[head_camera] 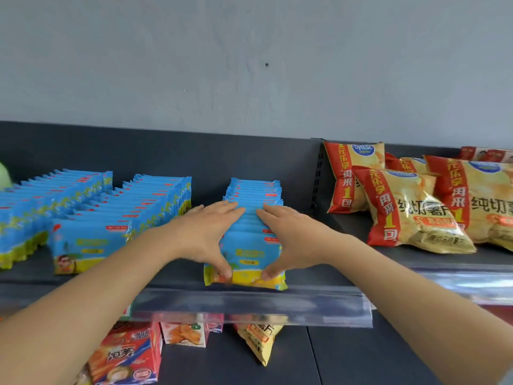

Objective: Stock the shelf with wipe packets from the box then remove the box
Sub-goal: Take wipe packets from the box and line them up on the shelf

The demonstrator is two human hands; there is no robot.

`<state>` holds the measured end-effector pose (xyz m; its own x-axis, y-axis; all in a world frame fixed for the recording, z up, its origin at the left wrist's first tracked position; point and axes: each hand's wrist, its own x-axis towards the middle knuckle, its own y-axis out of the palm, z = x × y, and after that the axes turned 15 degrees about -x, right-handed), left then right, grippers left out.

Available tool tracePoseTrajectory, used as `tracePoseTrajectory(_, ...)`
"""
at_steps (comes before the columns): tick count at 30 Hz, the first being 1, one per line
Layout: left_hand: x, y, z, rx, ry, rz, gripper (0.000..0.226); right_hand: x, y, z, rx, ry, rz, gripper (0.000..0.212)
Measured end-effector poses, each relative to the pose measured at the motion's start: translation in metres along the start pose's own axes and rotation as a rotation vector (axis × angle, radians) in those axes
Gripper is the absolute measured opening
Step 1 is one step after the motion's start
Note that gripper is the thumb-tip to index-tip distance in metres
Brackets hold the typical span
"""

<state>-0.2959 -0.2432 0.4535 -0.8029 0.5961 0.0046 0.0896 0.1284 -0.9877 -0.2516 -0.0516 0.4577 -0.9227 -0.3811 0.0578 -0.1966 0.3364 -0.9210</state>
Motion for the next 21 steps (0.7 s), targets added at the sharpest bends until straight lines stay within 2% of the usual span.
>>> tracePoseTrajectory(4, -0.005, 0.006, -0.01, 0.026, -0.01, -0.111, 0.116, 0.003, 0.003, -0.001, 0.004, 0.027, -0.034, 0.102)
tracePoseTrajectory(12, -0.001, 0.002, -0.01, 0.017, -0.067, -0.016, 0.121, 0.002, 0.002, -0.001, 0.056, 0.026, 0.033, 0.114)
tracePoseTrajectory(15, -0.001, 0.0, -0.008, 0.007, -0.07, 0.002, 0.119, 0.002, -0.001, 0.0, 0.068, 0.043, 0.044, 0.112)
tracePoseTrajectory(18, -0.004, -0.003, -0.01, -0.006, -0.065, -0.006, 0.111, 0.003, -0.002, 0.003, 0.094, 0.081, 0.034, 0.104)
tracePoseTrajectory(21, -0.007, -0.009, -0.013, -0.024, -0.032, -0.073, 0.092, 0.001, -0.001, 0.003, 0.122, 0.143, 0.022, 0.099)
